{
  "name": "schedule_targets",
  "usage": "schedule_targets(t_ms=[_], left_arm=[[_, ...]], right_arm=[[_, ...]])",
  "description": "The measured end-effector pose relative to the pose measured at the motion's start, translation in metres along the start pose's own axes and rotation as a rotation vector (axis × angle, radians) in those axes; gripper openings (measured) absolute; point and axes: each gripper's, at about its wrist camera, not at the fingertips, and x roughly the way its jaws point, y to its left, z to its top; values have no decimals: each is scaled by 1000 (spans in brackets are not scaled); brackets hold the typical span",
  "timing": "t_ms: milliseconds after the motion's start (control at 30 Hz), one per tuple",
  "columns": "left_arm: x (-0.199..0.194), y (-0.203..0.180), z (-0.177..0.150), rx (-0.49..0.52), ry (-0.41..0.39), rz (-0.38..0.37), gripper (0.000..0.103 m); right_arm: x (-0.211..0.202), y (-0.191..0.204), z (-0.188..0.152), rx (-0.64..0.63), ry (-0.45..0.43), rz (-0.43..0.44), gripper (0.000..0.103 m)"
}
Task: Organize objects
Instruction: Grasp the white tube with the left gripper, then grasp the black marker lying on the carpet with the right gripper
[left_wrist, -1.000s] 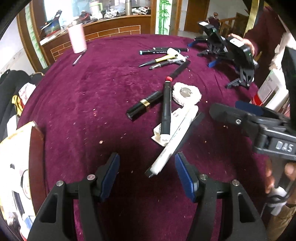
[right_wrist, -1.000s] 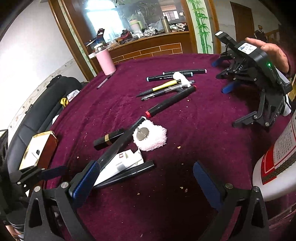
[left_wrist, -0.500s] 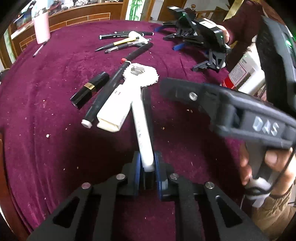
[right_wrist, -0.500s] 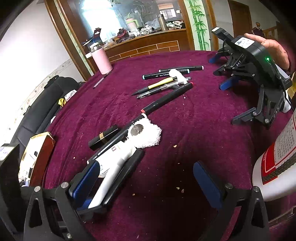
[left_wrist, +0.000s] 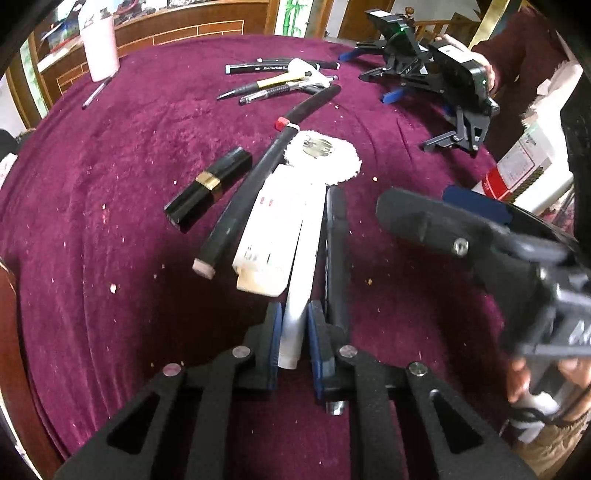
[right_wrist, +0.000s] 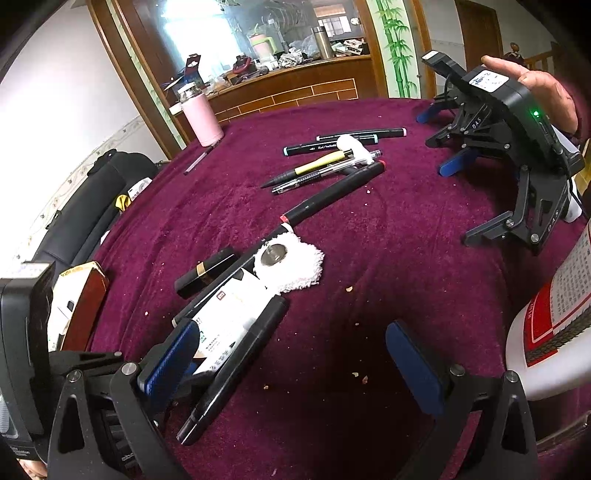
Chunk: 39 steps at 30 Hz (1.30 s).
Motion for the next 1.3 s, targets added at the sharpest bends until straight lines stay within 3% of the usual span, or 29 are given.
schedule_targets(t_ms=[167,333,500,633,800,900,967,1033,1200,1300], left_arm=[[8,-15,8,76,-18,85,15],[12,-18,16,88,-37,103,18],[11,-19,12,87,-39,132,13],[1,-11,-4,68,-29,136,12],[-21,16,-38,-25,-24,108,12],[-32,28,-58,-62,-17,106,12],[-39,34,-67,-80,-9,106,12],[-43,40,-74,-95,-6,99,12],[-44,47,-75,-118,-4,65,13],[-40,44,-69,-107,-9,80,13]], right_arm=[[-1,0,0,4,-2,-1,103],[-1,-2,0,11,-5,-10,103],[0,-1,-1,3,-2,-14,103],[0,0,-1,0,-3,-11,103],[1,1,-1,-9,1,-12,102],[5,5,-3,-22,23,-1,96],[7,7,-4,-22,45,11,82],[6,13,-8,-26,65,27,76],[10,29,-20,-23,108,44,71],[21,44,-24,-41,139,7,65]])
